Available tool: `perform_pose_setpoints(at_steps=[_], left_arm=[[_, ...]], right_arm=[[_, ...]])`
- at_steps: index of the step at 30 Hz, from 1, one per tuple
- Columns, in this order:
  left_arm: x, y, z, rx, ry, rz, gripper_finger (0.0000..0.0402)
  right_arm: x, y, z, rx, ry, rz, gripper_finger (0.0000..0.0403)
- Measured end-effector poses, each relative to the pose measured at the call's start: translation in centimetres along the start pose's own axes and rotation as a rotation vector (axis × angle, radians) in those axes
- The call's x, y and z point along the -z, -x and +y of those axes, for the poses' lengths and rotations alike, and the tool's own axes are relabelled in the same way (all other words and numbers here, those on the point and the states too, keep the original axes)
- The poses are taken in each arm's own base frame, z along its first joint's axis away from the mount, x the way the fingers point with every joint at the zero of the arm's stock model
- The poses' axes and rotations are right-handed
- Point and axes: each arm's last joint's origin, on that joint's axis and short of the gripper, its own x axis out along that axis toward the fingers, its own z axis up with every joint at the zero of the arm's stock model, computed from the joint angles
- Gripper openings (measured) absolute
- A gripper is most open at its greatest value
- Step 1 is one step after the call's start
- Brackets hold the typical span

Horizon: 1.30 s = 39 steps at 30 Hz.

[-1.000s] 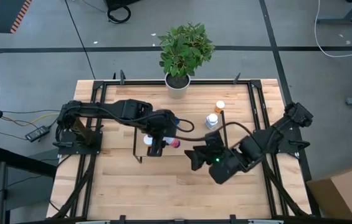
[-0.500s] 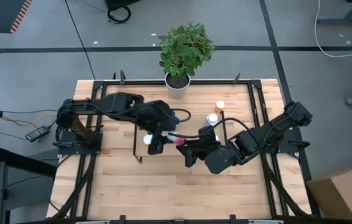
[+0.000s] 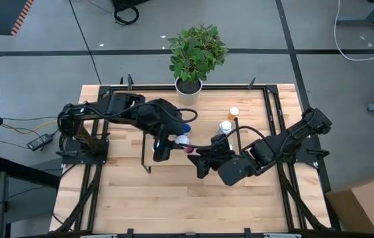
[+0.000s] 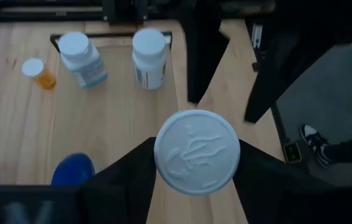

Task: Pick and place medicine bottles onto shelf by color
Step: Put the pink pill bottle on the shelf

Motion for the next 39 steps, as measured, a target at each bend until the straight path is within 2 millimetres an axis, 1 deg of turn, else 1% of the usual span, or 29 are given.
perform_pose_setpoints(at_steps=[4,9,11,15,19,22,28,34,39], left_arm=[[0.1,-0.1,0.0,-0.001,0.001,0.015,0.0199],[0.2,-0.1,0.0,-0.002,0.0,0.023,0.0185],[0.2,-0.6,0.1,-0.004,-0.002,0.034,0.0185],[0.3,-2.3,0.2,-0.009,-0.036,0.085,0.0195],[0.7,-5.0,0.4,-0.012,-0.042,0.185,0.0201],[1.2,-6.9,0.5,-0.011,-0.062,0.263,0.0195],[2.1,-9.6,0.8,-0.005,-0.106,0.387,0.0186],[2.6,-10.9,1.1,-0.003,-0.12,0.451,0.02],[3.0,-11.6,2.1,-0.008,-0.122,0.501,0.0191]], right_arm=[[0.3,0.3,0.1,-0.009,0.004,0.009,0.0259],[0.5,0.4,0.2,-0.017,-0.007,0.036,0.0259],[0.7,0.6,0.2,-0.027,-0.017,0.066,0.0259],[1.2,1.0,0.4,-0.045,-0.032,0.113,0.0259],[1.9,1.7,0.6,-0.06,-0.043,0.135,0.0259],[2.5,2.3,0.7,-0.073,-0.065,0.153,0.0259],[3.9,3.9,1.0,-0.102,-0.103,0.197,0.0259],[5.1,5.4,1.1,-0.121,-0.125,0.238,0.0259],[5.7,6.2,1.1,-0.124,-0.14,0.252,0.0259]])
